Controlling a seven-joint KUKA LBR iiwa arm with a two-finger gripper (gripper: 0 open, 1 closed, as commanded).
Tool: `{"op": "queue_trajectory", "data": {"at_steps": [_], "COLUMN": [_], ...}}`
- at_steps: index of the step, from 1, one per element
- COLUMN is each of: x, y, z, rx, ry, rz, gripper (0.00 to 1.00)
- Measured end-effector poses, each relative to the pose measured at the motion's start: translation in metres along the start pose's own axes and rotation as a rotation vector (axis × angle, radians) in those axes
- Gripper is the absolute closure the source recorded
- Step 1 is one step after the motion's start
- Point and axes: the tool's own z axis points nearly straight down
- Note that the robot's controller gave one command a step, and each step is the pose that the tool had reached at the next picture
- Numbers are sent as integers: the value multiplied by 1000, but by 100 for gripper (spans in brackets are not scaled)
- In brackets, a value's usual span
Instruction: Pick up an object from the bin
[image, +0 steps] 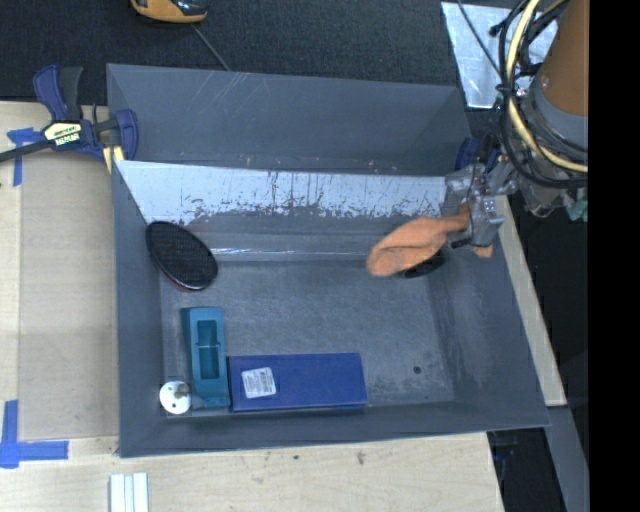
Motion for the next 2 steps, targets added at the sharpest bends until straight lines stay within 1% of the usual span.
{"op": "queue_trajectory", "data": {"at_steps": [1,2], "x": [4,4], "y": [0,-1], "z": [-67,-70], "rx": [1,3], "ry": [-3,-18], "rz": [9,4], "gripper": [100,100]}}
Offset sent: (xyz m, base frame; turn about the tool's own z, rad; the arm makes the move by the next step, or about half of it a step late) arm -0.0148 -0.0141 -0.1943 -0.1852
